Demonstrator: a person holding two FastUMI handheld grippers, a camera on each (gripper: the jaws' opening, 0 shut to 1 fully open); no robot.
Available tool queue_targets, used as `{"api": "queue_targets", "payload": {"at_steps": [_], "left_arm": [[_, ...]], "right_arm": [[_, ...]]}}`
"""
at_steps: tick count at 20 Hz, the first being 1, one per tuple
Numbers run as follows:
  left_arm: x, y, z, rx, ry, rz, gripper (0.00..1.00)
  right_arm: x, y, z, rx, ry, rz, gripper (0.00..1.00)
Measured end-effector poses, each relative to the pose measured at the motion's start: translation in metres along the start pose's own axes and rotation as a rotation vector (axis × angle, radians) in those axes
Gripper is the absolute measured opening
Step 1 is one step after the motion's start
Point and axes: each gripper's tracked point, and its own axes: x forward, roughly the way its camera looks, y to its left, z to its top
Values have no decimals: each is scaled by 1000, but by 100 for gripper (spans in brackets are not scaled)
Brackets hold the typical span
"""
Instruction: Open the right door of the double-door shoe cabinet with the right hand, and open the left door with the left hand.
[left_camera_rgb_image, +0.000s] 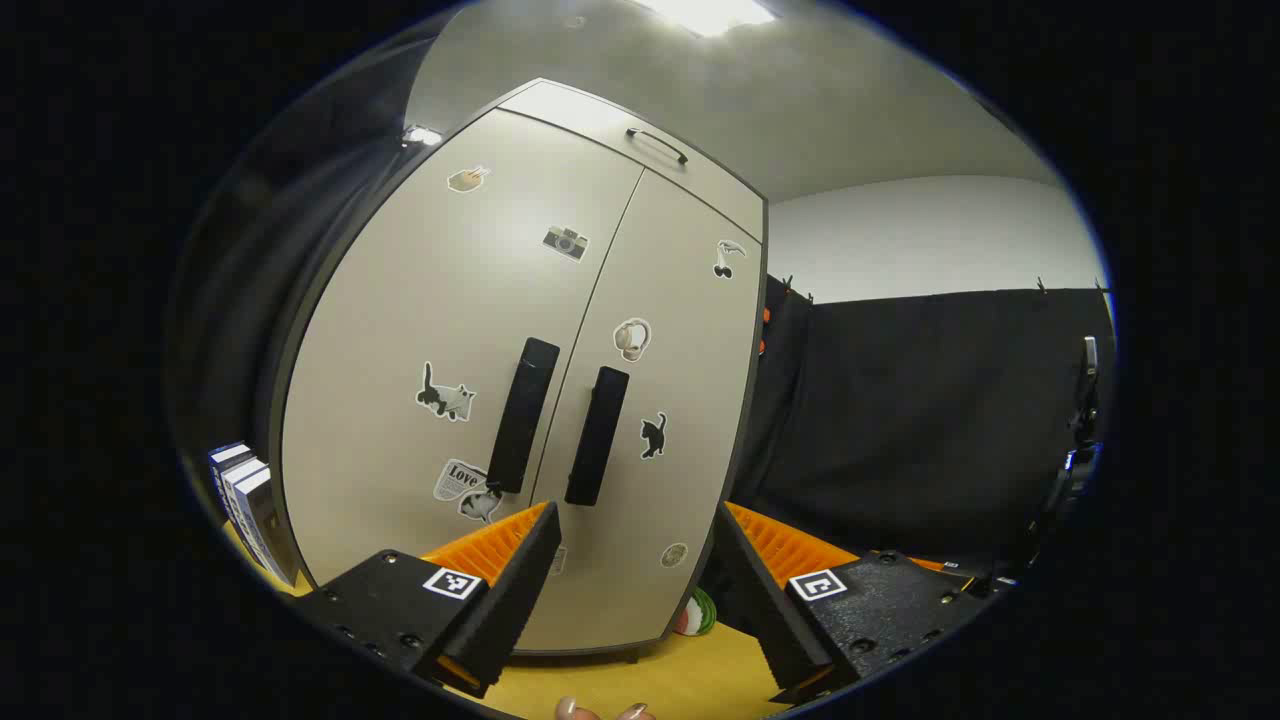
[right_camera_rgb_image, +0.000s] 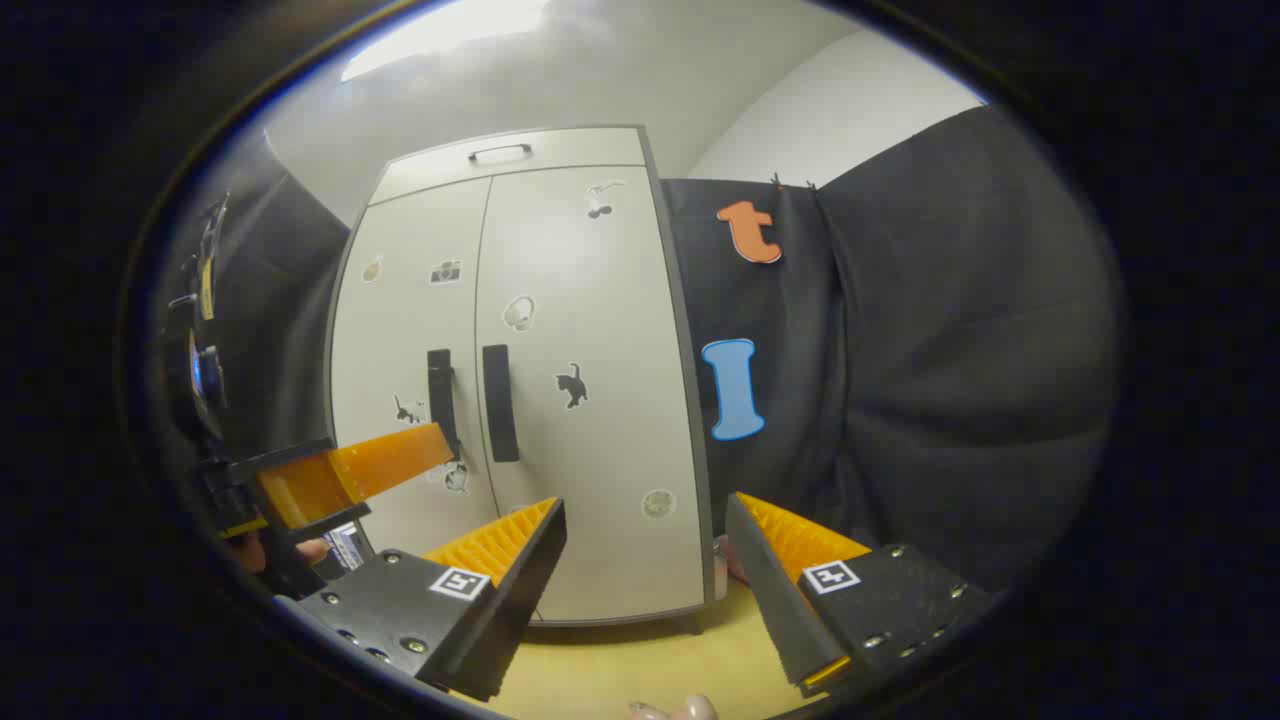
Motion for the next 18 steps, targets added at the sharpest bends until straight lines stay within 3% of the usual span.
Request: {"api": "queue_targets", "payload": {"at_steps": [3, 8, 11, 12, 14, 18], "left_arm": [[-2, 3, -1, 2, 8, 7, 96], [-7, 10, 6, 33, -10, 39, 96], [-8, 13, 8, 42, -19, 55, 96], [-8, 15, 8, 44, -19, 62, 96], [-7, 18, 10, 52, -18, 78, 96], [-9, 28, 13, 111, -8, 120, 96]], "right_arm": [[1, 3, 3, 1, -8, 6, 94], [5, 13, 5, -7, -14, 45, 98], [7, 18, 10, -12, -30, 66, 94], [9, 18, 12, -10, -34, 73, 98], [14, 24, 15, 1, -42, 102, 94], [27, 40, 13, 6, -33, 163, 98]]}}
